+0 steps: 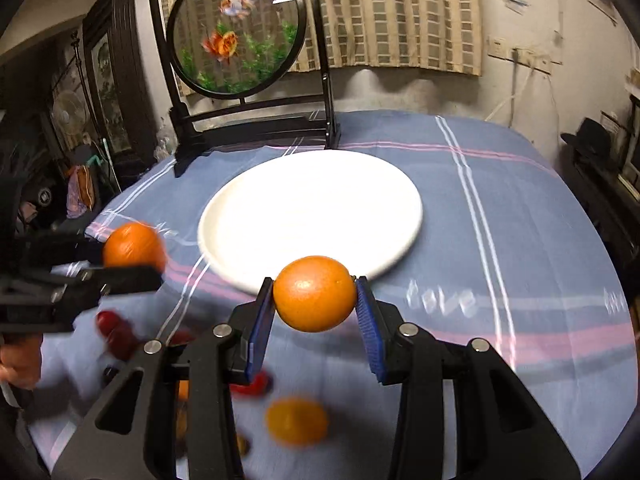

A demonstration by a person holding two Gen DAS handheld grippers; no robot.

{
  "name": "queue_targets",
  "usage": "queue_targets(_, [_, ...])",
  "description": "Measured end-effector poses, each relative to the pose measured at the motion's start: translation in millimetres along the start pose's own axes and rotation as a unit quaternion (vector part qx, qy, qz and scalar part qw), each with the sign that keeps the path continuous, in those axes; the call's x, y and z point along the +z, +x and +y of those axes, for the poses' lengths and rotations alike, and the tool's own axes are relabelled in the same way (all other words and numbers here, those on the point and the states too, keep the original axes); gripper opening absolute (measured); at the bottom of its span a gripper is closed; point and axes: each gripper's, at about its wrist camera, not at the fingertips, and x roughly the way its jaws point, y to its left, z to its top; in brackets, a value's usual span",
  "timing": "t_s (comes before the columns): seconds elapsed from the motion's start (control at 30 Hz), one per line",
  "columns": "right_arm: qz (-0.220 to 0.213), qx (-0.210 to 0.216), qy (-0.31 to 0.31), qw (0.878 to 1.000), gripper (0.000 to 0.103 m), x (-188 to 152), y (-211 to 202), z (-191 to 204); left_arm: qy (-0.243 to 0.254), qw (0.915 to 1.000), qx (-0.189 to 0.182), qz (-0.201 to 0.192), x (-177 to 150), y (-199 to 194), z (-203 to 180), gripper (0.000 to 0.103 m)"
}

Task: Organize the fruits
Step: 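Carry both fruits onto the white plate and open both grippers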

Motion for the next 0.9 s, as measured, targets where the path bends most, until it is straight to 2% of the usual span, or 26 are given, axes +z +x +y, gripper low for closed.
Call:
queue_targets(0.2, [0.04, -0.006, -0.033, 0.999, 0.041, 23.9, 61.4, 3.0, -0.018, 0.9985, 0.026, 0.045, 28.7, 63.5, 22.1, 0.046])
queue_targets(0.37, [0.075, 0.003, -0.047, 0.996, 0.041, 25.6, 86.4, 3.8, -0.021, 0.997, 0.035, 0.065, 23.9, 87.3, 28.7, 0.046])
queue_targets(0.43, [0.076, 0.003, -0.054, 0.996, 0.043, 25.2, 88.2, 8.1, -0.015, 0.997, 0.046, 0.061, 20.2, 87.6, 27.2, 0.053])
queue_targets(0.47, [0.077, 0.006, -0.056, 0.995, 0.045, 24.9, 88.8, 8.9, -0.012, 0.9972, 0.053, 0.051, 20.3, 84.7, 25.8, 0.065])
queue_targets(0.5, [0.077, 0.009, -0.057, 0.995, 0.049, 24.7, 88.6, 7.7, -0.01, 0.9973, 0.061, 0.041, 19.6, 81.1, 25.0, 0.073])
queue_targets(0.6, [0.063, 0.008, -0.057, 0.996, 0.06, 28.5, 80.4, 10.0, -0.002, 0.9973, 0.071, 0.015, 19.2, 61.7, 20.2, 0.078])
queue_targets(0.73, [0.033, 0.003, -0.043, 0.999, 0.06, 26.9, 46.4, 8.2, 0.005, 0.9958, 0.09, -0.017, 6.7, 23.0, 16.6, 0.087])
queue_targets(0.83, [0.017, 0.018, -0.033, 0.999, 0.06, 13.6, 11.3, 8.7, 0.018, 0.9922, 0.114, -0.047, -22.2, -11.9, 10.9, 0.092])
queue_targets(0.9, [0.007, 0.024, -0.036, 0.999, 0.06, 0.4, -9.2, 11.0, 0.021, 0.9907, 0.125, -0.049, -46.5, -28.5, 7.6, 0.094])
